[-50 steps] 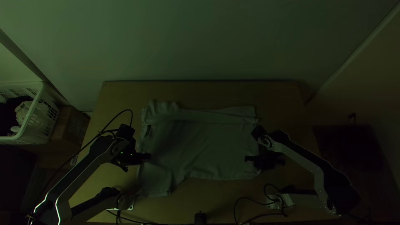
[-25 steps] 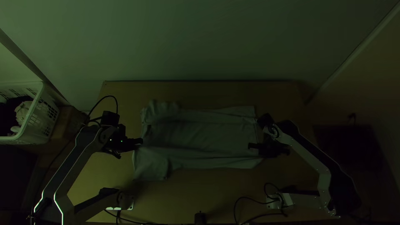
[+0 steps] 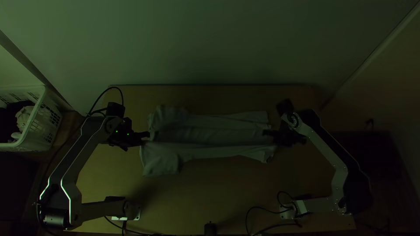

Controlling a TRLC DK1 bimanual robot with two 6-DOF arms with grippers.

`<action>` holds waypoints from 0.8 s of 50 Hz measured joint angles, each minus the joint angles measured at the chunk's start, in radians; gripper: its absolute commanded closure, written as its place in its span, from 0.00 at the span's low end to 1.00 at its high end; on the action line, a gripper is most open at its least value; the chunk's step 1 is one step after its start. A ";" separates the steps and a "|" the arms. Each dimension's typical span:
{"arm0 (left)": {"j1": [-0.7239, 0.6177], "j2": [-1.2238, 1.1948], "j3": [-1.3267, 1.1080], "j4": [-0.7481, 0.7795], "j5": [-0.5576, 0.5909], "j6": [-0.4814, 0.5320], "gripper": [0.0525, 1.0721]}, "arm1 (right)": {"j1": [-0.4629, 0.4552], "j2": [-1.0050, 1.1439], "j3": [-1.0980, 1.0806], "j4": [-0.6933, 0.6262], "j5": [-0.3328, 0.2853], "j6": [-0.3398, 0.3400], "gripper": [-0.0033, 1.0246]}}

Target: Fold the t-shirt

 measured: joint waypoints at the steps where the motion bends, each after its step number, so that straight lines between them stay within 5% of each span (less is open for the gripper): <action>1: 0.000 0.010 0.008 0.000 0.002 0.000 0.97 | -0.002 0.009 0.009 0.002 0.001 -0.002 0.97; 40: 0.027 0.453 0.485 -0.007 0.007 0.000 0.97 | -0.076 0.470 0.499 0.031 0.010 -0.055 0.97</action>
